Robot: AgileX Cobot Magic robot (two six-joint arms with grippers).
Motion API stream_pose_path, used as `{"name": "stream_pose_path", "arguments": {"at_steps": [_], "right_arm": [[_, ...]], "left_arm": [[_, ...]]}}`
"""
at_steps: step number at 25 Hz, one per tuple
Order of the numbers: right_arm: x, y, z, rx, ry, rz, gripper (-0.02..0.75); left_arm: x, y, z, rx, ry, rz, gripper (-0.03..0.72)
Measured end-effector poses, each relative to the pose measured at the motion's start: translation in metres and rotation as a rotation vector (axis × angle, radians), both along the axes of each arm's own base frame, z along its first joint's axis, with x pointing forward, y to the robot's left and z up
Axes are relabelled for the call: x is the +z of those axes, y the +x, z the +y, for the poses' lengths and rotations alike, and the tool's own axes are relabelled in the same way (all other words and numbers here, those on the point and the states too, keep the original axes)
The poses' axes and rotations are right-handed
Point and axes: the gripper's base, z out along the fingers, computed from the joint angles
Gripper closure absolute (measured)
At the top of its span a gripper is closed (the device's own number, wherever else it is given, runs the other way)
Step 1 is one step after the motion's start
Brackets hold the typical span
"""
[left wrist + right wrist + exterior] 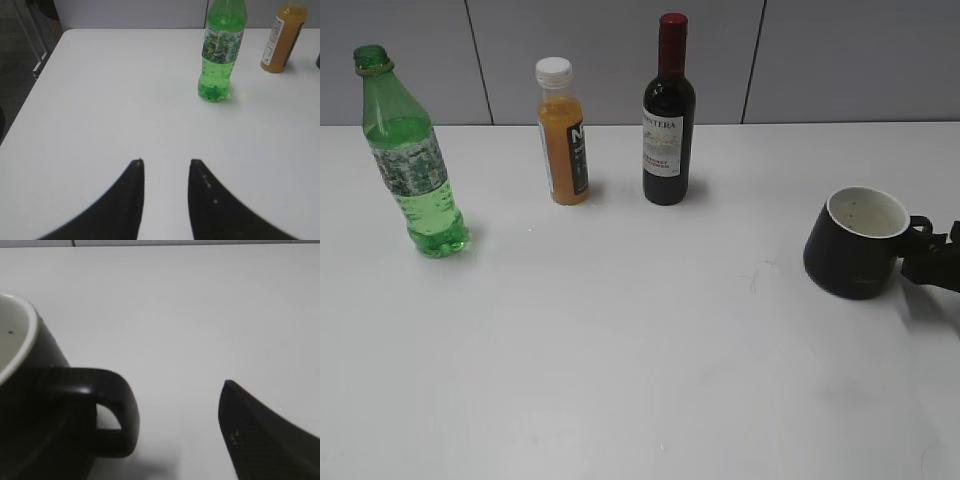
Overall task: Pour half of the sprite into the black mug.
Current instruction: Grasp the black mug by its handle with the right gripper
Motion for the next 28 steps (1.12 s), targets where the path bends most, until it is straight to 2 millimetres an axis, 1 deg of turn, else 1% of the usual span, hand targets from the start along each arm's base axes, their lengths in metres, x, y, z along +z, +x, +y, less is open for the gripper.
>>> {"name": "stream_pose_path", "arguments": {"at_steps": [5, 13, 17, 19, 24, 28], "right_arm": [[-0.004, 0.006, 0.000, 0.019, -0.002, -0.004, 0.188], [-0.010, 0.016, 0.001, 0.049, -0.004, -0.009, 0.195], [-0.011, 0.018, 0.001, 0.057, -0.006, -0.012, 0.197], [-0.011, 0.019, 0.001, 0.062, -0.008, -0.015, 0.214], [-0.010, 0.020, 0.001, 0.068, -0.011, -0.020, 0.294], [-0.010, 0.021, 0.002, 0.082, -0.012, -0.022, 0.428]], "left_arm": [[0.000, 0.000, 0.000, 0.000, 0.000, 0.000, 0.450], [0.000, 0.000, 0.000, 0.000, 0.000, 0.000, 0.450], [0.000, 0.000, 0.000, 0.000, 0.000, 0.000, 0.450], [0.000, 0.000, 0.000, 0.000, 0.000, 0.000, 0.450], [0.000, 0.000, 0.000, 0.000, 0.000, 0.000, 0.450], [0.000, 0.000, 0.000, 0.000, 0.000, 0.000, 0.450]]}}
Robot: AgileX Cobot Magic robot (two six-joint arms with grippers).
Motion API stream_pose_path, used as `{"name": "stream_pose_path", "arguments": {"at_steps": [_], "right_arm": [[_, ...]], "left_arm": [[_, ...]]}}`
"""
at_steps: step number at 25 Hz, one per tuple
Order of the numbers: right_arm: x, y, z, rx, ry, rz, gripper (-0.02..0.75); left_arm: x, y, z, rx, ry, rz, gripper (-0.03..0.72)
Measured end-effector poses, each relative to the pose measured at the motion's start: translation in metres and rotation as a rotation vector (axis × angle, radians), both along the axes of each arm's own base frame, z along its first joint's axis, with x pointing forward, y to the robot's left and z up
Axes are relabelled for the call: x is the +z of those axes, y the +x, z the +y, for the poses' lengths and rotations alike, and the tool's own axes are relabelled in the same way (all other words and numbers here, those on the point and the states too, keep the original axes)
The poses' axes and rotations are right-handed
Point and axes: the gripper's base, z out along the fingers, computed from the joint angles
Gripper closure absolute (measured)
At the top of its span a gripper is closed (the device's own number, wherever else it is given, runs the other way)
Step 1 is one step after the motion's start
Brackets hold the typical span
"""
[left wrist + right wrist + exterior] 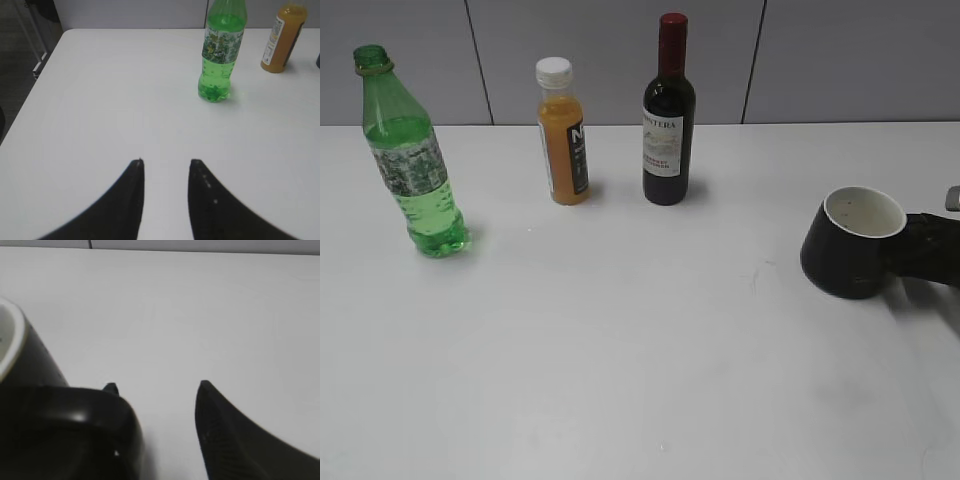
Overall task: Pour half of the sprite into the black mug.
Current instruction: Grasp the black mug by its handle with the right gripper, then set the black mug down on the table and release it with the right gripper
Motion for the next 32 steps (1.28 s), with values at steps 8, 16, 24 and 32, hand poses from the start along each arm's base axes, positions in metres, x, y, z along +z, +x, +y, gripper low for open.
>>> {"name": "stream_pose_path", "arguments": {"at_steps": [8, 16, 24, 32], "right_arm": [[0.000, 0.000, 0.002, 0.024, -0.001, 0.000, 0.617], [0.000, 0.000, 0.003, 0.037, -0.009, -0.002, 0.693], [0.021, -0.001, 0.015, 0.169, -0.006, -0.024, 0.695], [0.038, 0.005, 0.053, 0.371, 0.017, -0.071, 0.697]], "left_arm": [[0.000, 0.000, 0.000, 0.000, 0.000, 0.000, 0.450], [0.000, 0.000, 0.000, 0.000, 0.000, 0.000, 0.450], [0.000, 0.000, 0.000, 0.000, 0.000, 0.000, 0.450], [0.000, 0.000, 0.000, 0.000, 0.000, 0.000, 0.450]]}}
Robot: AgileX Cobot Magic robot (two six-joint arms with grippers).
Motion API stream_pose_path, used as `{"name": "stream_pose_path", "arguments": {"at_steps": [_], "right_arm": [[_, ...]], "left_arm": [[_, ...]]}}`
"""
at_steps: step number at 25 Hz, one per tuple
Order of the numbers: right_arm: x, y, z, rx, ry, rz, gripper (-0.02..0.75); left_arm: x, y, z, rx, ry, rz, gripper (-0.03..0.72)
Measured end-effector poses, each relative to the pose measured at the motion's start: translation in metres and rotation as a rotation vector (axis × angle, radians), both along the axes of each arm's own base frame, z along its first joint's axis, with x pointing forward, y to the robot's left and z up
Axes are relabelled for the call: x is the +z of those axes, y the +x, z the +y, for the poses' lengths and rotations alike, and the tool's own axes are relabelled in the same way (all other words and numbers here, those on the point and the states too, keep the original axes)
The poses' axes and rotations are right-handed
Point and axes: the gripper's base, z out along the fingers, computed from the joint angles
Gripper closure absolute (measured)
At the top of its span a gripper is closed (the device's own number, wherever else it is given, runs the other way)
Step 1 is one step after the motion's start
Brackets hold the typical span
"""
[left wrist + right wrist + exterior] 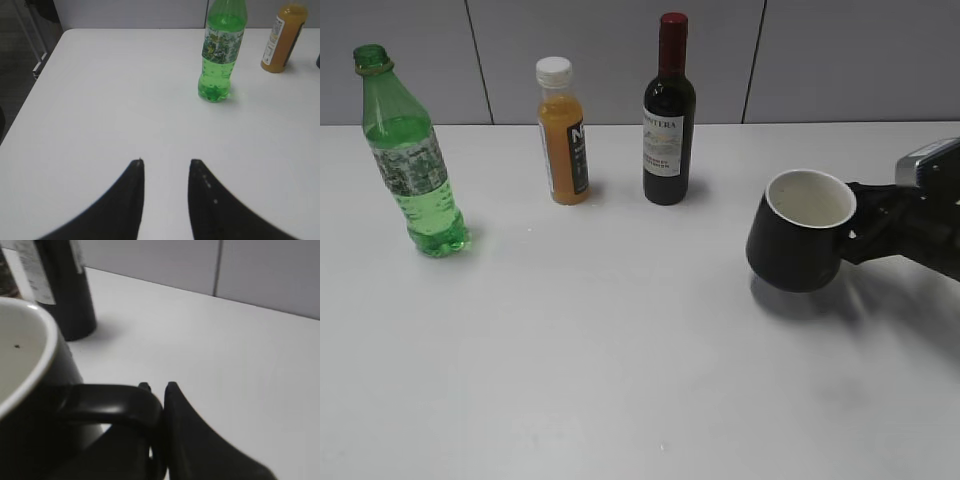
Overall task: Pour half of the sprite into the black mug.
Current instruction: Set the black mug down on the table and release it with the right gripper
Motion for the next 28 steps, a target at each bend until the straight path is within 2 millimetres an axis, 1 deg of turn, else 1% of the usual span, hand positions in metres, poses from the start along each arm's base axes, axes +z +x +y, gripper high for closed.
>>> {"name": "stream_pose_path", "arguments": {"at_steps": [4, 9, 12, 15, 22, 28], "right_arm": [[0.011, 0.013, 0.032, 0.160, 0.018, -0.043, 0.697], [0.030, 0.028, 0.072, 0.389, 0.030, -0.103, 0.699], [0.035, 0.034, 0.093, 0.505, 0.042, -0.107, 0.699], [0.027, 0.040, 0.113, 0.616, 0.043, -0.076, 0.699], [0.003, 0.062, 0.162, 0.810, 0.042, -0.037, 0.699], [-0.008, 0.074, 0.200, 0.905, 0.058, -0.027, 0.700]], "left_arm": [[0.000, 0.000, 0.000, 0.000, 0.000, 0.000, 0.450], [0.000, 0.000, 0.000, 0.000, 0.000, 0.000, 0.450], [0.000, 0.000, 0.000, 0.000, 0.000, 0.000, 0.450], [0.000, 0.000, 0.000, 0.000, 0.000, 0.000, 0.450], [0.000, 0.000, 0.000, 0.000, 0.000, 0.000, 0.450], [0.000, 0.000, 0.000, 0.000, 0.000, 0.000, 0.450]]}}
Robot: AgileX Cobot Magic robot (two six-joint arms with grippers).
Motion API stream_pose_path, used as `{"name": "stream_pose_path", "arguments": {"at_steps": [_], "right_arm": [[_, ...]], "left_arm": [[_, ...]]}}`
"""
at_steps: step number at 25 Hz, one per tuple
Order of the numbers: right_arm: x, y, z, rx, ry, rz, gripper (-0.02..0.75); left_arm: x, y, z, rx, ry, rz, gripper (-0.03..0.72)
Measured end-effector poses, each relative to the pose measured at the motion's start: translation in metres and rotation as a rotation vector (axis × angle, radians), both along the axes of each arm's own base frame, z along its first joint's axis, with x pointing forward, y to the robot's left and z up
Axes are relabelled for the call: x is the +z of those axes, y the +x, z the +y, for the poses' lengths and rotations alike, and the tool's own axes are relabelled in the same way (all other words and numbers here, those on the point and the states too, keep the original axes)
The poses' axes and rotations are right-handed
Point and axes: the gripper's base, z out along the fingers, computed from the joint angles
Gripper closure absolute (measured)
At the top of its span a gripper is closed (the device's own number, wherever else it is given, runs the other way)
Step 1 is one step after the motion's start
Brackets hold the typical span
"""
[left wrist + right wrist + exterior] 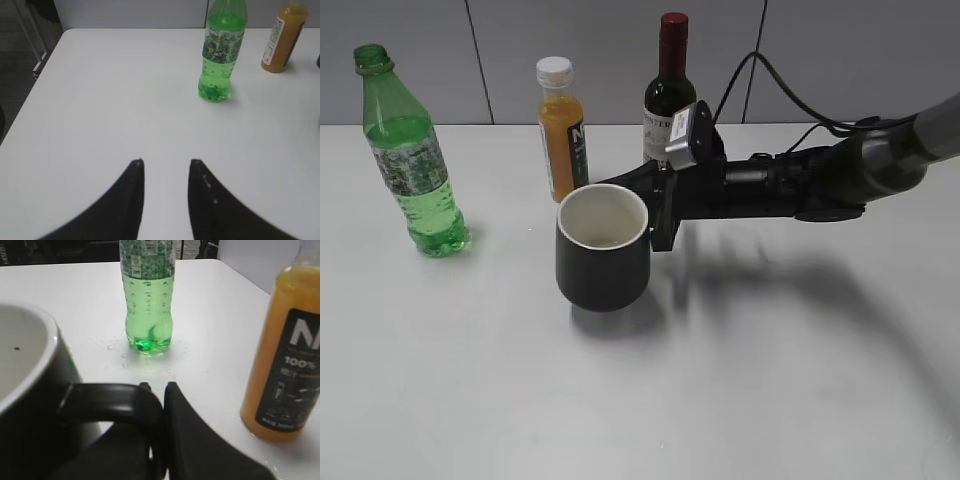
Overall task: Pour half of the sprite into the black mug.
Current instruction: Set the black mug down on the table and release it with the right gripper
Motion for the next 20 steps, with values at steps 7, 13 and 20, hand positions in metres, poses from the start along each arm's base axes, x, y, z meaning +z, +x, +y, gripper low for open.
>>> {"name": "stream_pose_path", "arguments": {"at_steps": [7, 13, 20], "right_arm": [[-0.019, 0.000, 0.014, 0.033, -0.009, 0.038, 0.700], [-0.025, -0.002, 0.013, 0.046, -0.023, 0.049, 0.701], [-0.030, -0.005, 0.013, 0.077, -0.047, 0.049, 0.701]], "left_arm": [[0.000, 0.000, 0.000, 0.000, 0.000, 0.000, 0.450], [0.000, 0.000, 0.000, 0.000, 0.000, 0.000, 0.450], [0.000, 0.000, 0.000, 0.000, 0.000, 0.000, 0.450]]}}
